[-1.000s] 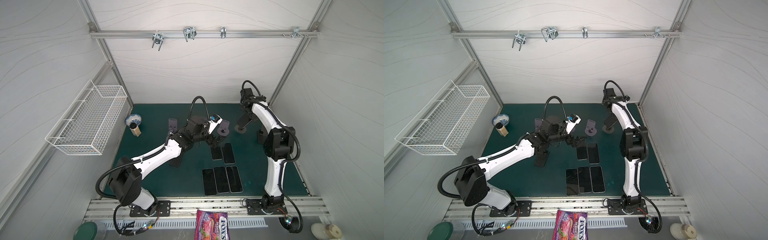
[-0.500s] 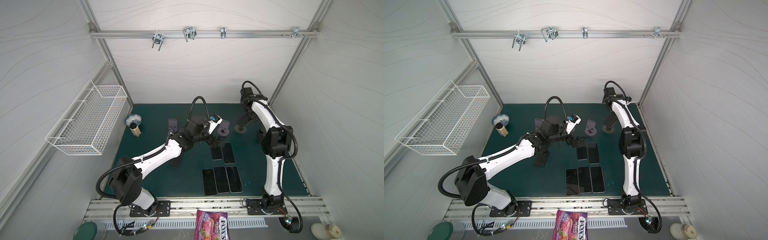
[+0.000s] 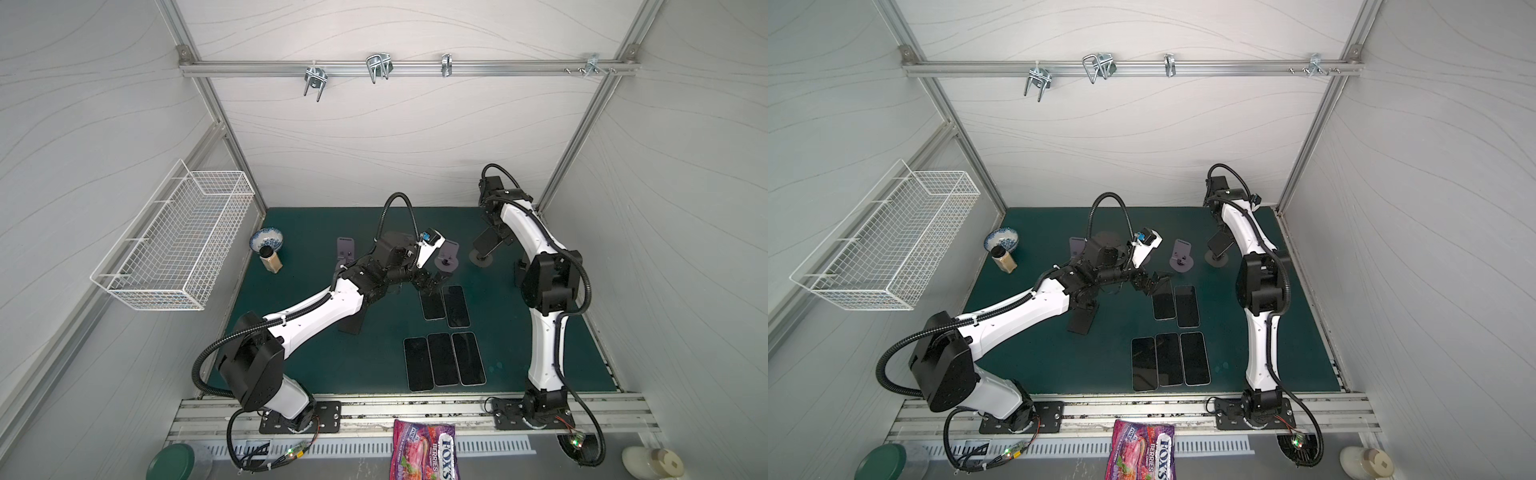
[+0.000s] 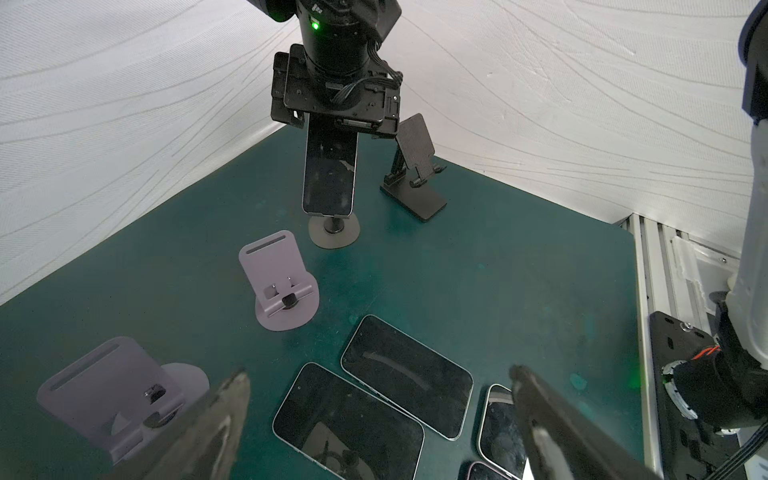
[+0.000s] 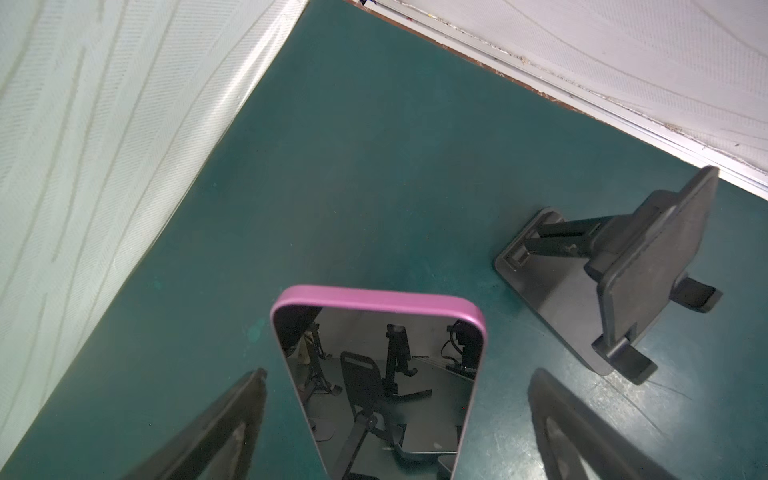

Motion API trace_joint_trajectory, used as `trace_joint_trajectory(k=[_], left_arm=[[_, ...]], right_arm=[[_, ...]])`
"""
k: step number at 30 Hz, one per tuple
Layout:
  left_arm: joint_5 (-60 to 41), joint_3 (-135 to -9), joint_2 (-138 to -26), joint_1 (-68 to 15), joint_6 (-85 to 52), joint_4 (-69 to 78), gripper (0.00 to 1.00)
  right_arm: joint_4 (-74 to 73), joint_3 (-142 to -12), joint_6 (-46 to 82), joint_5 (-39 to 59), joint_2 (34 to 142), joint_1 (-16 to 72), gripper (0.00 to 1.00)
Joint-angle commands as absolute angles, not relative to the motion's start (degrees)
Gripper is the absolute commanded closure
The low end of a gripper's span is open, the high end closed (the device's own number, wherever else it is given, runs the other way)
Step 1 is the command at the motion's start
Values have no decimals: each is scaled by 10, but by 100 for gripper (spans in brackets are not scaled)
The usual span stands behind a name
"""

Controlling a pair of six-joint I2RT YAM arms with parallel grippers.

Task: Remove the phone from the phone stand
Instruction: 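Approach the pink-edged phone on its far stand with the right gripper, then close the right gripper on the sides of the pink-edged phone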

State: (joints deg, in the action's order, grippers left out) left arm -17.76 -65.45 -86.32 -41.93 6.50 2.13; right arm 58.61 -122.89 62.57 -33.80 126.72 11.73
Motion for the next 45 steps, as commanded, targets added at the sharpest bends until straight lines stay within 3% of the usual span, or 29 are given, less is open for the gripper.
trace_joint_trajectory(k=[1, 18, 45], left_arm=[[-190, -661, -869, -417, 64, 46, 1], [-193, -662, -872, -417, 60, 45, 2], [-199, -660, -875, -417, 62, 48, 2]], right_arm=[[604, -1244, 633, -348, 1281, 112, 1], [596, -1244, 626, -344, 1289, 109, 1], [566, -1240, 603, -336, 1302, 106, 10]])
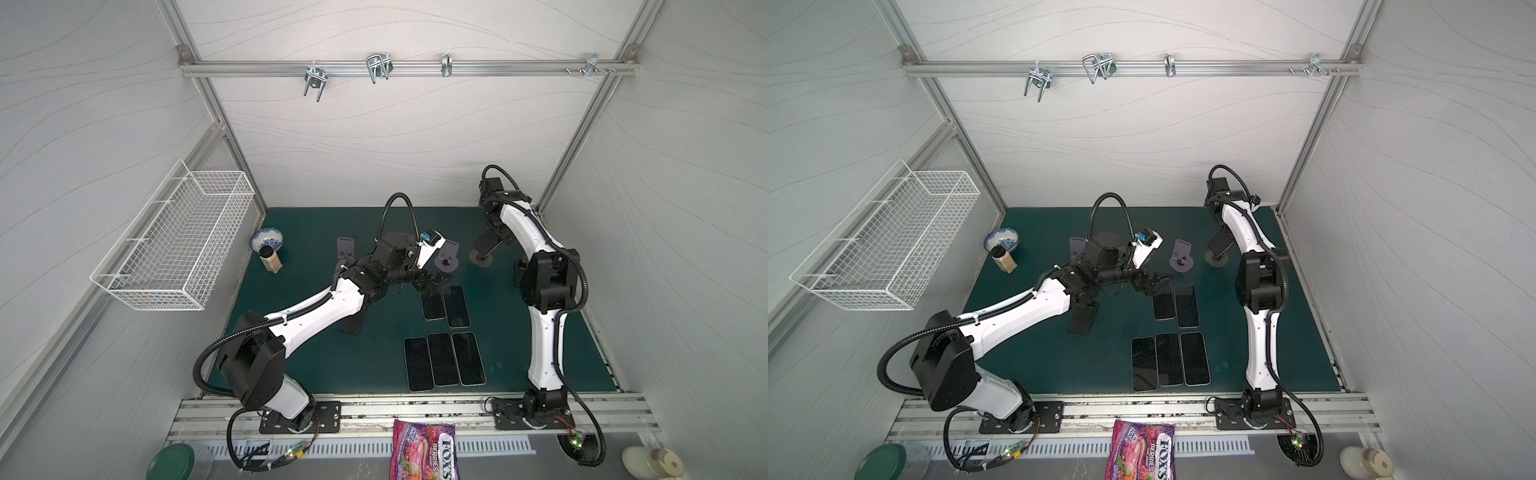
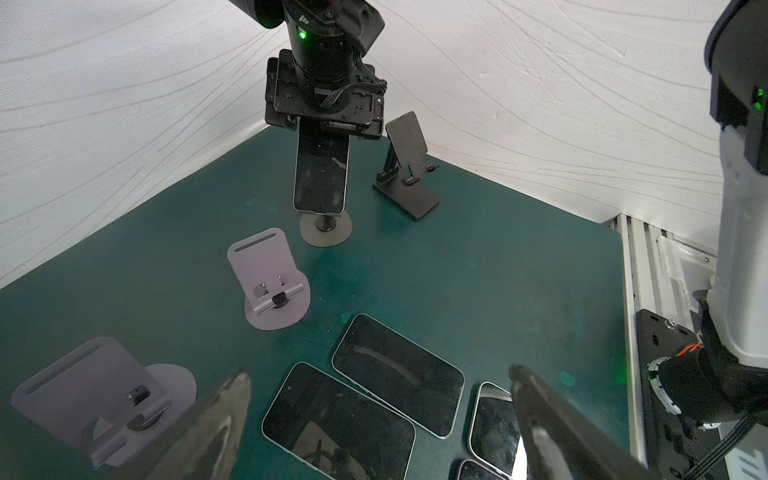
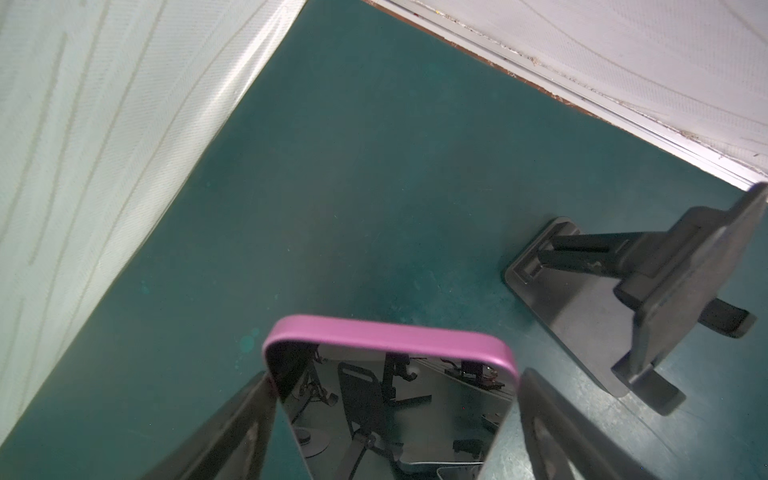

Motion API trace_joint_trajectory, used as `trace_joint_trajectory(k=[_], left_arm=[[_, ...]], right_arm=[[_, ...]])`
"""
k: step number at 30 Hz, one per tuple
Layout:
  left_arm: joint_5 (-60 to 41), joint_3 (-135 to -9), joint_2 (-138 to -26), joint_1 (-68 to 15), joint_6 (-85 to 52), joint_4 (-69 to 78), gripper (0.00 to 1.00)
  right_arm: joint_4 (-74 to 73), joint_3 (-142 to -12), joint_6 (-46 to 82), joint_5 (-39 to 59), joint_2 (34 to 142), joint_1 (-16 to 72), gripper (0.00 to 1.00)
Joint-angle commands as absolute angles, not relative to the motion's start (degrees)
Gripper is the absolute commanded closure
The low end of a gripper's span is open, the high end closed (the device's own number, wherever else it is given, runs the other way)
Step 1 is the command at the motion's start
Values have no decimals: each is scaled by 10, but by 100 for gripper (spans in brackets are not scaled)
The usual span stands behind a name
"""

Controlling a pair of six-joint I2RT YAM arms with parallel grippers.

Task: Remove the phone from the phone stand
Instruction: 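Close the right gripper on the sides of the pink-edged phone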

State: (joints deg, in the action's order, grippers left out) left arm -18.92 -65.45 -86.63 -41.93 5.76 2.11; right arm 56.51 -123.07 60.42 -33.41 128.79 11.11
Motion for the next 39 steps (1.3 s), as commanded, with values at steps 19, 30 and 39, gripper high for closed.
trace_joint_trajectory(k=[19, 30, 39], left_arm=[[-200, -659, -876, -417, 62, 47, 2], [-195, -654, -868, -422, 66, 40, 2], [-191, -661, -871, -427, 66, 35, 2]], right_arm=[[549, -1228, 590, -333, 1296, 104, 21], [536, -1199, 588, -340, 1273, 104, 26], [511, -1176, 550, -377, 1239, 116, 28]])
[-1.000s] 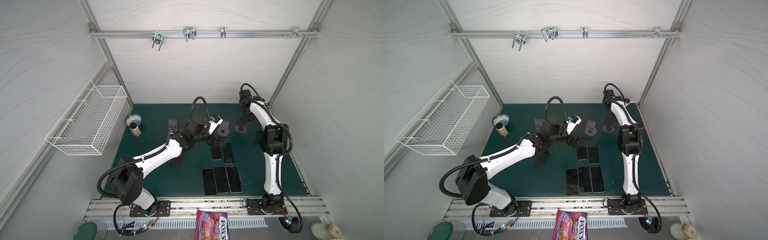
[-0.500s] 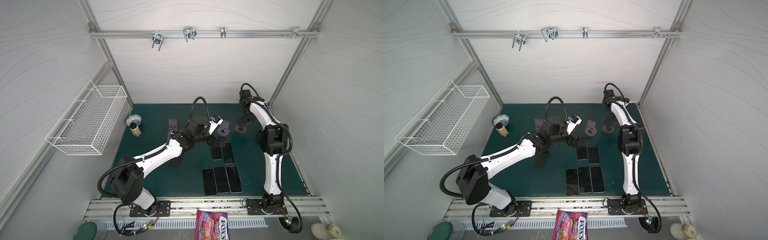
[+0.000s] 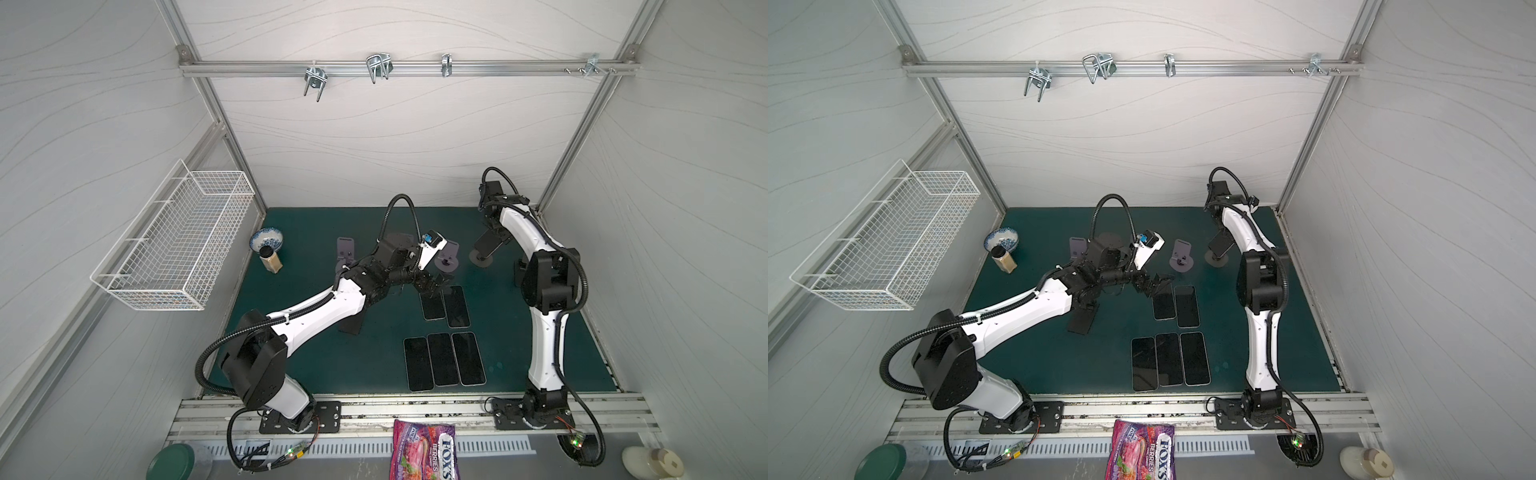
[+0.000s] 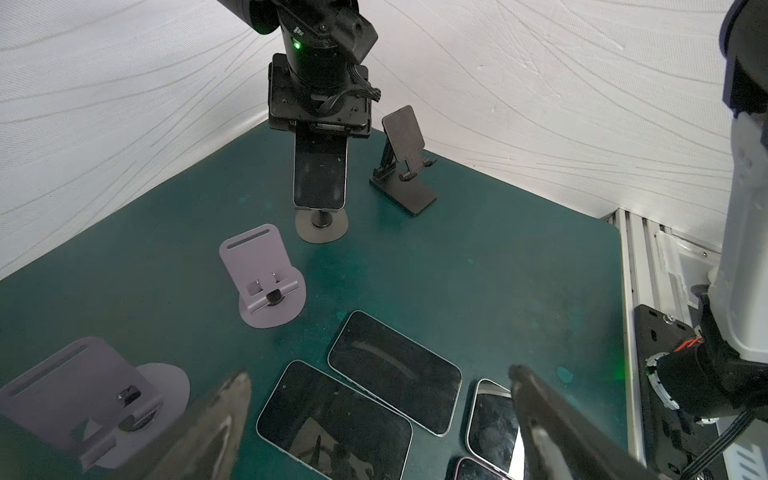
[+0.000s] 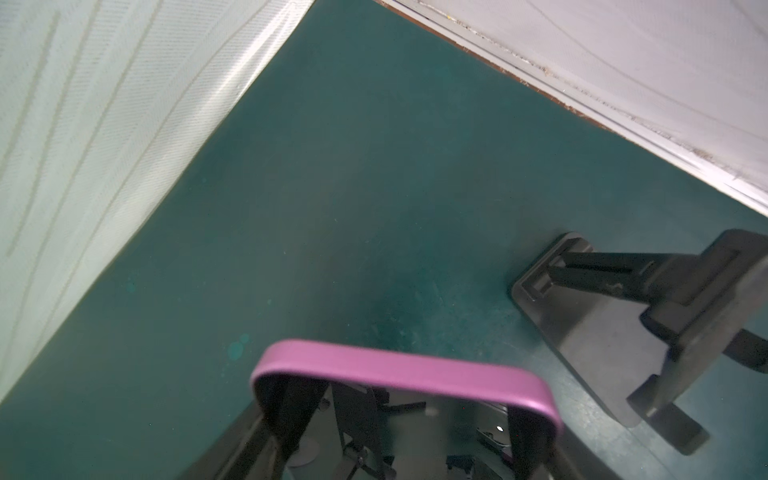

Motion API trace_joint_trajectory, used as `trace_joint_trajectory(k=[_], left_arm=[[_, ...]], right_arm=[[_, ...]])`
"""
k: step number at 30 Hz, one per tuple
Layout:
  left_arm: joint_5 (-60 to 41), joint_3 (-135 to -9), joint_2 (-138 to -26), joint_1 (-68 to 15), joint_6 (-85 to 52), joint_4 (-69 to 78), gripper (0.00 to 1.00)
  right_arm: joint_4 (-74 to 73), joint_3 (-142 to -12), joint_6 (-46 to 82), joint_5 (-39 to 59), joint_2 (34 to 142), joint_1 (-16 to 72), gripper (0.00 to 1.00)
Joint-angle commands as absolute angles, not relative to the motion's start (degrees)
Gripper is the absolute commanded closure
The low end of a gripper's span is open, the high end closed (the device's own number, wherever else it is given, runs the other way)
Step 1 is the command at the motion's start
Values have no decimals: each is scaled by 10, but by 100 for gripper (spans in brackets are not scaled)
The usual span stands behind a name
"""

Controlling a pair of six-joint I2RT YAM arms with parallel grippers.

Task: Remove the phone from the phone stand
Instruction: 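Close the right gripper on the sides of the pink-edged phone, then lift the pink-edged phone off the dark stand with the right gripper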

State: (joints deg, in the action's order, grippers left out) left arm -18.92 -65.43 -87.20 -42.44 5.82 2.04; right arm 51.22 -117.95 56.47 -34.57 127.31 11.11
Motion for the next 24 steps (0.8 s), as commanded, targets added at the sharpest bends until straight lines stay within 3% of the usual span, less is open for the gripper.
trace_joint_trajectory(k=[1, 24], left_arm=[[-192, -660, -871, -428, 64, 36, 2], [-180, -696, -836, -441, 69, -58, 2]], right_arm=[[511, -1175, 546, -382, 1235, 116, 29], [427, -1056, 464, -376, 1102, 108, 33]])
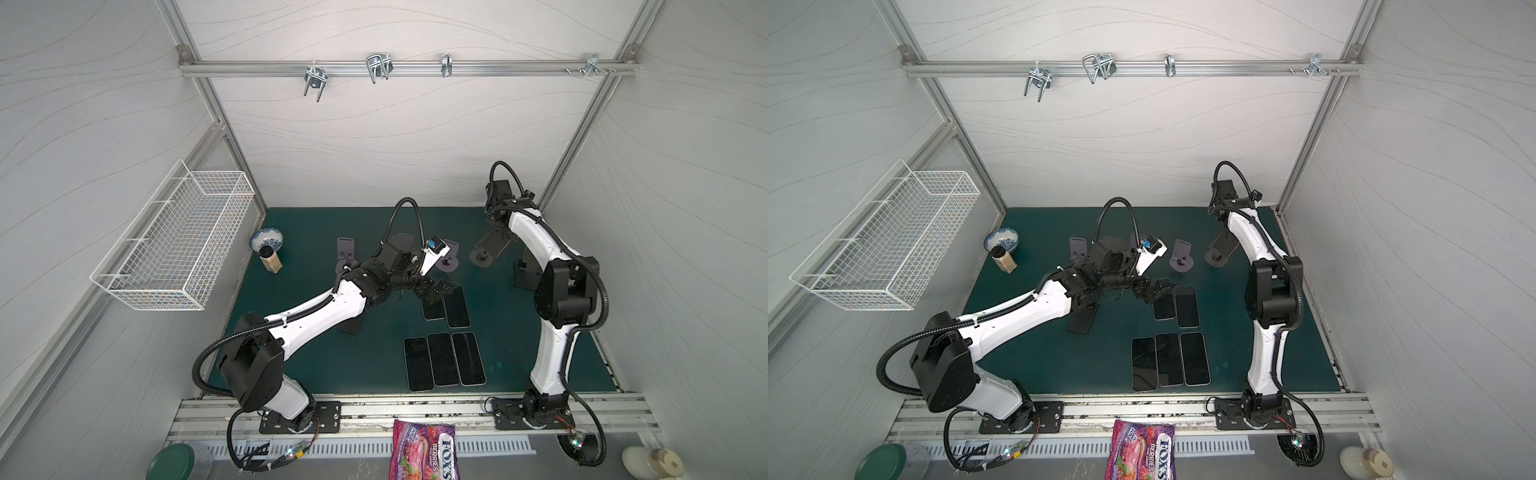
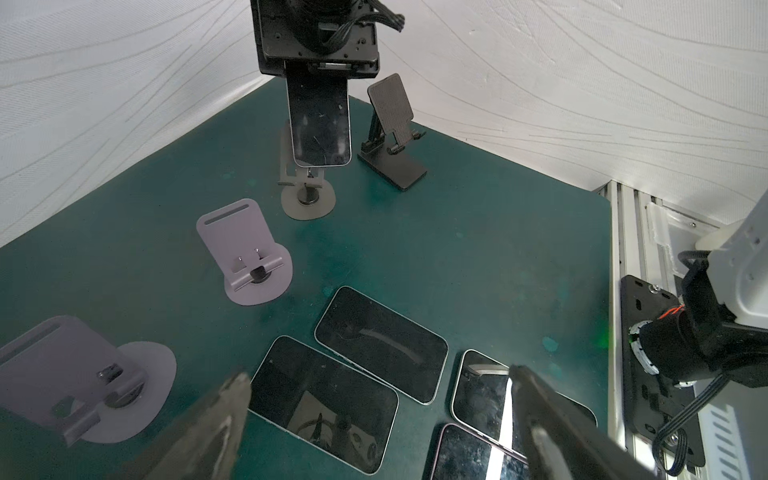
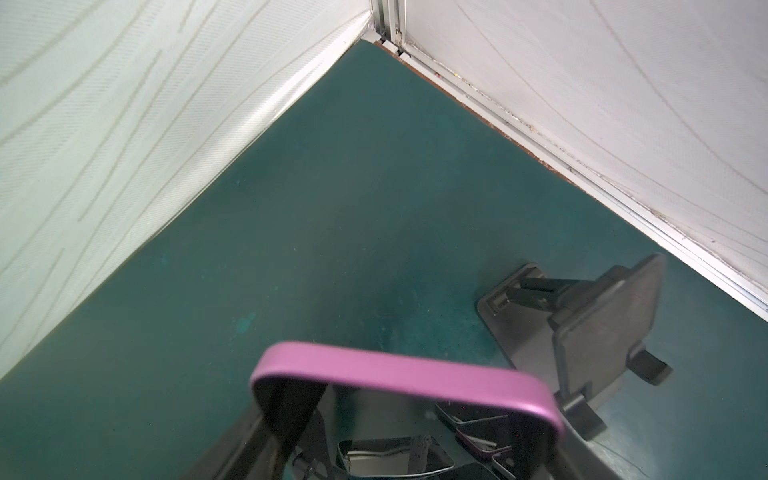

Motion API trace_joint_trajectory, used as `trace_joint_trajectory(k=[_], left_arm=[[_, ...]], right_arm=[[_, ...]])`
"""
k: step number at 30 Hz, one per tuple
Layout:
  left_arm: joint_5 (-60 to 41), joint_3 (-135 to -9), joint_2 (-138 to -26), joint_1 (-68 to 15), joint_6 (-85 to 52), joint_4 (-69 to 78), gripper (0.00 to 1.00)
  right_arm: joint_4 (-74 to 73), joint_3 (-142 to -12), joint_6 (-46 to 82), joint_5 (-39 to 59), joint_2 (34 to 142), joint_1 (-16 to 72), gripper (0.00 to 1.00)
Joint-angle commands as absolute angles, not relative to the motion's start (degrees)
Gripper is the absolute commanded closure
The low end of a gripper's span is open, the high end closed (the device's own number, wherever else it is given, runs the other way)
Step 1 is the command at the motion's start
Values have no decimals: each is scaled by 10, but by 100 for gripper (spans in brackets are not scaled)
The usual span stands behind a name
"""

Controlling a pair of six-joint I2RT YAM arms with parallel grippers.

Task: Remove the phone from the phone stand
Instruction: 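Lift the pink-edged phone off the dark stand with the right gripper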

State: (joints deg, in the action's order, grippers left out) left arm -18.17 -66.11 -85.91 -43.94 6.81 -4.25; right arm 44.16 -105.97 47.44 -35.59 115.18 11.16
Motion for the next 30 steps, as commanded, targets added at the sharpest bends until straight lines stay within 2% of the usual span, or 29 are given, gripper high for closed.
trace_joint_trajectory(k=[1, 14, 20, 30], left_arm=[[-176, -700, -833, -441, 63, -69, 2], [-69, -696, -754, -441, -22, -172, 2], [-25, -729, -741, -441, -58, -238, 2], [18, -737, -703, -441, -127, -294, 2]], right_arm=[[426, -1051, 461, -375, 1093, 108, 33], [464, -1024, 423, -325, 973, 112, 35], [429, -969, 387, -244, 902, 122, 35], [437, -919, 383, -188, 803, 140, 43]])
